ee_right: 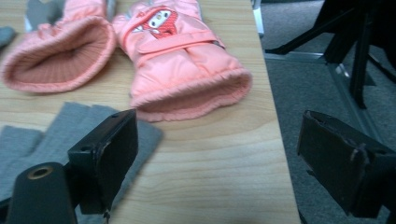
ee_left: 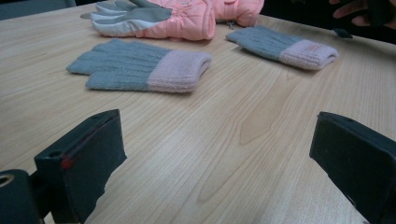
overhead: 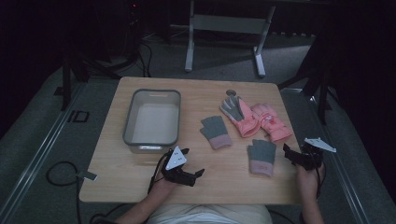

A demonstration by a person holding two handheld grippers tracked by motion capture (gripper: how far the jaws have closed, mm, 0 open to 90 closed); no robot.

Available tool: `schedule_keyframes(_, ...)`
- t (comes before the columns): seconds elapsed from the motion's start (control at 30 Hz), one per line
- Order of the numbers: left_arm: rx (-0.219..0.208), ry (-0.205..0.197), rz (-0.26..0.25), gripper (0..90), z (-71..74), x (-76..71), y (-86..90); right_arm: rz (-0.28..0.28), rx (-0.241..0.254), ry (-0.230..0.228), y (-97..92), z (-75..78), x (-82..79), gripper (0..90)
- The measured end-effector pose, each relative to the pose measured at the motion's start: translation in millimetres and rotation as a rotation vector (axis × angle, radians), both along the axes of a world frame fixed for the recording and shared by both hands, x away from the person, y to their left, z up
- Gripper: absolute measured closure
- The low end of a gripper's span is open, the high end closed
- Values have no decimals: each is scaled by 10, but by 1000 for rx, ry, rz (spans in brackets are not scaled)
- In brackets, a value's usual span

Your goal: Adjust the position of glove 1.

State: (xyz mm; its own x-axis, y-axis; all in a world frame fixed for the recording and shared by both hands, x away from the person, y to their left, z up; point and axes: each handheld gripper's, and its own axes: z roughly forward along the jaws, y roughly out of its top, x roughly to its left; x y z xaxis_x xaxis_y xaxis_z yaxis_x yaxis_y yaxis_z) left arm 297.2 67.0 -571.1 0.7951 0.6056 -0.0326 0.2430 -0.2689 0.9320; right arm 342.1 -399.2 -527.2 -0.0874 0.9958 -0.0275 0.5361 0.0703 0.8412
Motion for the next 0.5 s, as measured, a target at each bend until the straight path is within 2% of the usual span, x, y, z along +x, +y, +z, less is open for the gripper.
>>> schedule_keyframes(0.07, 1, 0, 1, 26, 0, 0, -1, 14, -3, 4, 20, 54, 8, 125)
schedule_keyframes(0.17, 4, -2, 2, 26, 0, -3, -5, 16, -26, -19, 52, 134, 4, 125)
schedule_keyframes(0.27, 1, -2, 4, 26, -1, 0, -4, 19, -26, -29, 63, 201, 13, 125)
schedule_keyframes(0.3, 0, -1, 4, 26, -1, 1, -3, 17, -47, -45, 73, 293, 32, 125)
schedule_keyframes(0.4, 1, 0, 5, 26, -1, 2, -3, 16, -42, -64, 81, 379, 43, 125)
schedule_keyframes(0.43, 1, -1, 4, 26, -1, 1, -3, 18, -50, -87, 101, 479, 56, 125)
schedule_keyframes(0.5, 0, -1, 5, 26, -1, 0, -5, 27, -55, -115, 132, 572, 66, 127)
